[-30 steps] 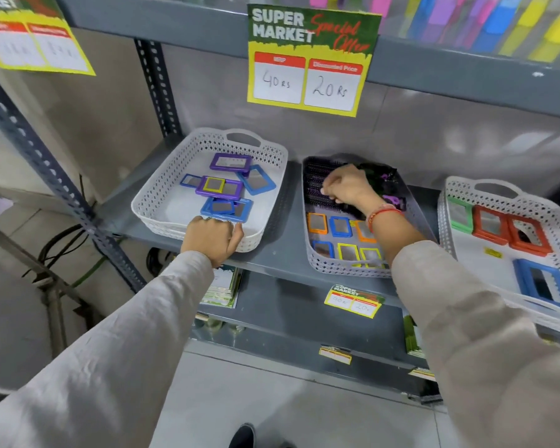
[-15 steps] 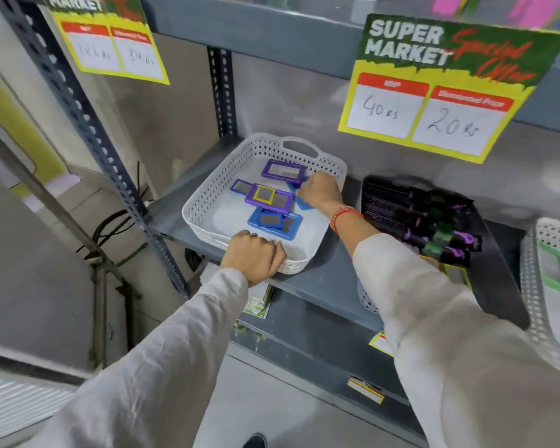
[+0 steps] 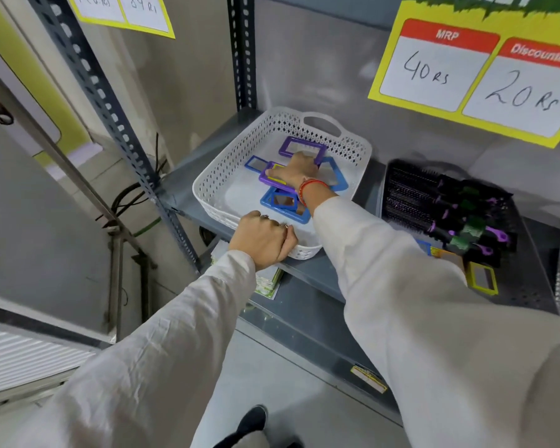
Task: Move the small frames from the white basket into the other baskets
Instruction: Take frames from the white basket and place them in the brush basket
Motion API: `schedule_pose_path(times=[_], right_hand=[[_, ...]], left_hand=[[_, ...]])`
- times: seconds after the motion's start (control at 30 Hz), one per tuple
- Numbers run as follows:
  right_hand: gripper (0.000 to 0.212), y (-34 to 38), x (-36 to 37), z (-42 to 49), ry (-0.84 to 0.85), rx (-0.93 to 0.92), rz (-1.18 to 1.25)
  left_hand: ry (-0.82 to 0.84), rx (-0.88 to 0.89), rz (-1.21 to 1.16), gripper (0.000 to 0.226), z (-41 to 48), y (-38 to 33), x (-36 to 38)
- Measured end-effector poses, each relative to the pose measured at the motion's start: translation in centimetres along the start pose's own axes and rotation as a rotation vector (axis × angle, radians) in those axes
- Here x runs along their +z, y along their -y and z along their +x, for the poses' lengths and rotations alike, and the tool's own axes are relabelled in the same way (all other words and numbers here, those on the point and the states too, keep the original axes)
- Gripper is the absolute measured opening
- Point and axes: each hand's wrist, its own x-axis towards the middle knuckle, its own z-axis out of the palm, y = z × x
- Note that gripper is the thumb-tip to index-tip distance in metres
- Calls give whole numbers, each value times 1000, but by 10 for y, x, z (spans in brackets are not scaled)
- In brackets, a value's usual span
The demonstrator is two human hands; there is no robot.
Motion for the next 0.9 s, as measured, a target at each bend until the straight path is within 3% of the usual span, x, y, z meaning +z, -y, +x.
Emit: schedule_pose_path(times=[0.13,0.27,0.37,0.6,0.77,0.9], right_hand=[[70,-3,-3,1,75,70,213],[25,-11,-4,3,36,92,341],[16,-21,-17,-9,29,94,533],[26,-61,-74,-39,-69,122,797],[22,-95,-127,-76,-111,215,782],[24,-140,-158,-115,-75,265,683]], left_hand=[[7,4,6,43,0,0,1],[25,9,14,43,-1,0,2],[35,10,23,44,-1,-1,-2],[119,-37,55,43,-3,-5,-13],[293,-83,53,48,-6,-13,-21],[341,-105,52,50,-6,-15,-29]])
